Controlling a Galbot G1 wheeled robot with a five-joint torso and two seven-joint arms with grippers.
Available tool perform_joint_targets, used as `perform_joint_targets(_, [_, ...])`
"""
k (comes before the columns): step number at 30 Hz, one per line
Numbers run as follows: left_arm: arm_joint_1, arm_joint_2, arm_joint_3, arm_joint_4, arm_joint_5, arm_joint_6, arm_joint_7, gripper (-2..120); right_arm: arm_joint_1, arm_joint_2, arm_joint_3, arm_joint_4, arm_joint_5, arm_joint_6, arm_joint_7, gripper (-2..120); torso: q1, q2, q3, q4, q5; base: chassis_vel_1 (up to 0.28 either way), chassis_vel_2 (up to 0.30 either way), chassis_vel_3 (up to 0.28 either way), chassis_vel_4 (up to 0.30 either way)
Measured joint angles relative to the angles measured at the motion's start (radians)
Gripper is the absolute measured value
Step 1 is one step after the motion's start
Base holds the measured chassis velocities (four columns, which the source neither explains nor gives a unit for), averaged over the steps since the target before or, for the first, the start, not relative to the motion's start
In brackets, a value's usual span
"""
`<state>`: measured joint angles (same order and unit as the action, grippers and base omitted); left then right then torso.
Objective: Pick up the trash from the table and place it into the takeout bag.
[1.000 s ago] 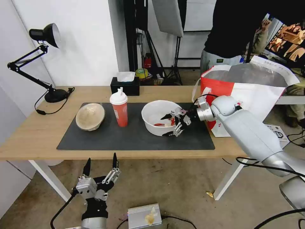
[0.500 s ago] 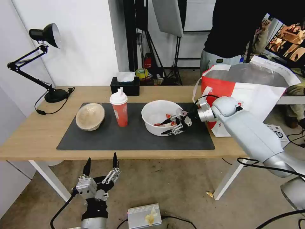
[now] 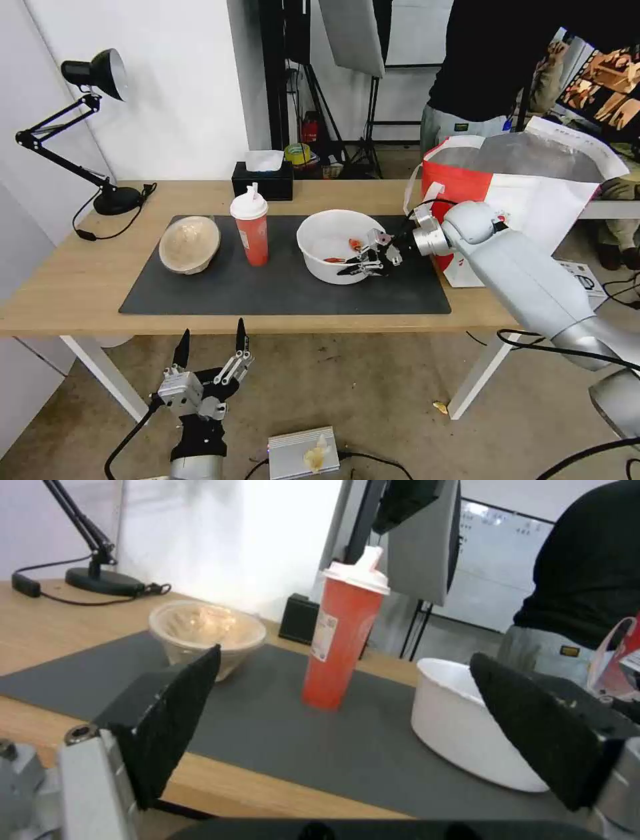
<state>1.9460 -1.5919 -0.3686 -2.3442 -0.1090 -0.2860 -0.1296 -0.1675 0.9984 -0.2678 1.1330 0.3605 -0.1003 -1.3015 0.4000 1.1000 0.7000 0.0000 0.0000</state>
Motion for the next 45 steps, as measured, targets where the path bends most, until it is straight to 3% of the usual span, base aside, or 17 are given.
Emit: perform_joint_targets(45, [0.002,0.0,-0.005,-0.014,0.002,-0.008,-0.002,100,-0.005,-0.048,0.013,0.104,0.093,-0.006,-0.001,0,0.0,0.0,0.0,0.0,0.0001,0.0,0.0,0.0,0.0])
